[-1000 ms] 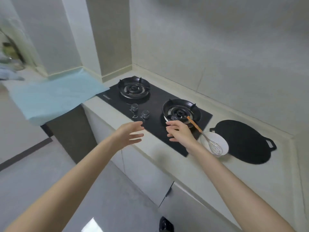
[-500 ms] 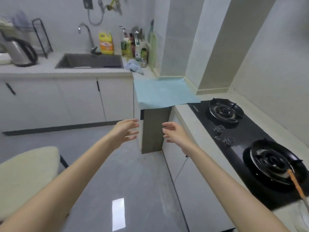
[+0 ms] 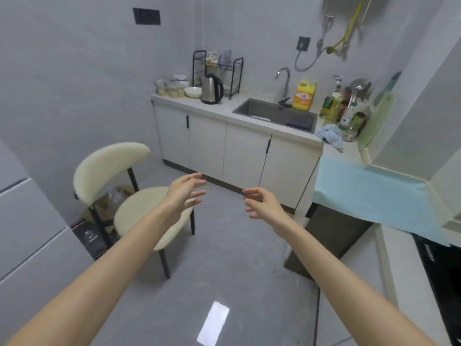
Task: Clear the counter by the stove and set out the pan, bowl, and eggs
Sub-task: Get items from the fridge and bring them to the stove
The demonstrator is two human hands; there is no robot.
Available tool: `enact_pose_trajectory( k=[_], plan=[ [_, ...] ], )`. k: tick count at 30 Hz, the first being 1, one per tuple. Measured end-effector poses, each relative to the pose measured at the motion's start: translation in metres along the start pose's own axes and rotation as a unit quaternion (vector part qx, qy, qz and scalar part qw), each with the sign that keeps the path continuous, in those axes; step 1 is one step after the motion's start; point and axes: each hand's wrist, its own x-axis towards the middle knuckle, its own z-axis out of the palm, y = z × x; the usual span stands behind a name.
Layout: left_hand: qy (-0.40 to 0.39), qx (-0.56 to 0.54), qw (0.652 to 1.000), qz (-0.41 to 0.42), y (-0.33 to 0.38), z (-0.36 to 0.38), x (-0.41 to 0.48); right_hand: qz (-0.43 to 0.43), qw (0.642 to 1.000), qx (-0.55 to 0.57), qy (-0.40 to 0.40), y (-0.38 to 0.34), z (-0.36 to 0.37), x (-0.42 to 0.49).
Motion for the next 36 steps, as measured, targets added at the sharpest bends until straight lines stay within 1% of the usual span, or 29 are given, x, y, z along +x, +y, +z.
enact_pose_trajectory(
  k=[3, 8, 12, 16, 23, 29, 33, 35, 36],
  plan=[
    [0.068, -0.010, 0.998, 0.017, -0.005, -0.036, -0.020, -0.033, 0.997, -0.012, -0.067, -0.015, 0.028, 0.011],
    [0.206, -0.043, 0.978, 0.002, -0.026, -0.106, -0.063, -0.083, 0.980, -0.038, -0.174, -0.043, 0.095, 0.014],
    [0.298, -0.074, 0.952, -0.003, -0.041, -0.164, -0.108, -0.116, 0.961, -0.058, -0.244, -0.064, 0.161, 0.003],
    [0.374, -0.080, 0.924, 0.015, -0.057, -0.224, -0.146, -0.146, 0.935, -0.062, -0.317, -0.087, 0.225, -0.018],
    [0.498, -0.099, 0.860, 0.049, -0.071, -0.328, -0.189, -0.217, 0.883, -0.090, -0.407, -0.128, 0.350, -0.045],
    [0.577, -0.114, 0.806, 0.058, -0.081, -0.433, -0.192, -0.275, 0.850, -0.110, -0.435, -0.163, 0.458, -0.058],
    [0.644, -0.099, 0.757, 0.049, -0.085, -0.506, -0.186, -0.335, 0.836, -0.137, -0.412, -0.187, 0.526, -0.060],
    [0.653, -0.100, 0.750, 0.038, -0.083, -0.543, -0.183, -0.375, 0.824, -0.141, -0.402, -0.199, 0.561, -0.061],
    [0.650, -0.100, 0.753, 0.037, -0.083, -0.554, -0.181, -0.390, 0.817, -0.145, -0.400, -0.201, 0.571, -0.060]
  ],
)
